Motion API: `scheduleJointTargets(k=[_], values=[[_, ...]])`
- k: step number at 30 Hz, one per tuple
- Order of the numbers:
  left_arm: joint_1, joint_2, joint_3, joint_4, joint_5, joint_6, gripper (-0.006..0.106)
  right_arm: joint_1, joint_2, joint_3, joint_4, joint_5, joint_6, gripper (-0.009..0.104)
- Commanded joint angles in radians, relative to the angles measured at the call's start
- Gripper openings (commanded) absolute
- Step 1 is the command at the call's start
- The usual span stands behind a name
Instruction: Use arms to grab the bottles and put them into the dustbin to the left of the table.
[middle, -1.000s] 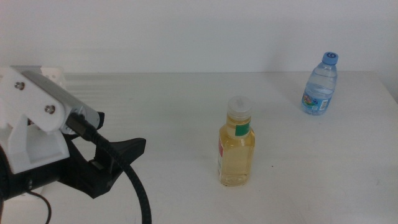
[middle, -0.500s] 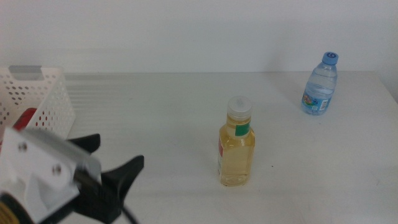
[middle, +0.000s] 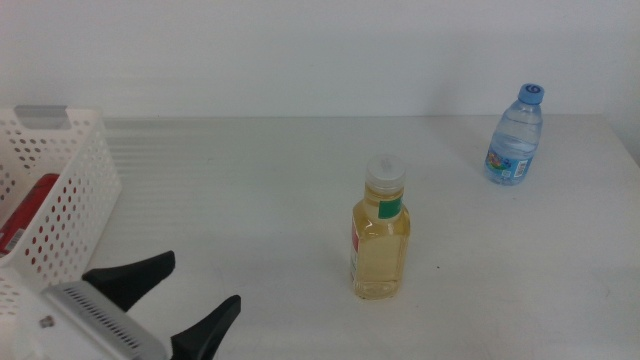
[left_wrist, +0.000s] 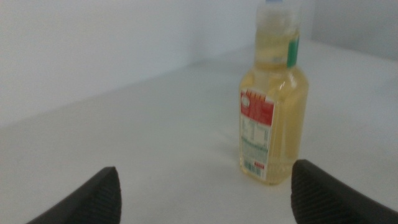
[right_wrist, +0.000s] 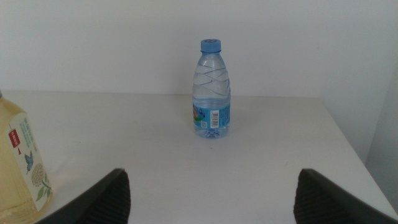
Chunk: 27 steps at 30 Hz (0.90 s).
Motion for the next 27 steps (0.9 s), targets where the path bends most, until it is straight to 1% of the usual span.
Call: scheduleJointTargets(k=[1,4,8,15,19,22,27], values=[[-0.003,0.041,-0.022,0.011,-0.118,-0.046,0.090,-0.005,-0.027,-0.024,-0.010,-0.080,-0.009,0.073],[-0.003,0.107,-0.022,0.040,-0.152,-0.106,0.090,-0.005,-0.027,-0.024,-0.010,-0.080,-0.009,0.073],[-0.003,0.211,-0.022,0.055,-0.234,-0.107,0.090,-0.005,-0.027,-0.024,-0.010,-0.080,-0.009,0.073],[-0.003,0.440,-0.022,0.151,-0.522,-0.158,0.090,-0.005,-0.027,-0.024,-0.010,-0.080,-0.010,0.073],[-0.003,0.572,-0.030,0.170,-0.692,-0.166,0.090,-0.005,-0.027,-0.024,-0.010,-0.080,-0.010,0.073],[-0.003,0.651,-0.066,0.176,-0.710,-0.207,0.090,-0.005,-0.027,-0.024,-0.010,-0.080,-0.010,0.073],[-0.003,0.722,-0.132,0.232,-0.710,-0.211,0.090,-0.005,-0.027,-0.024,-0.010,-0.080,-0.010,0.073]])
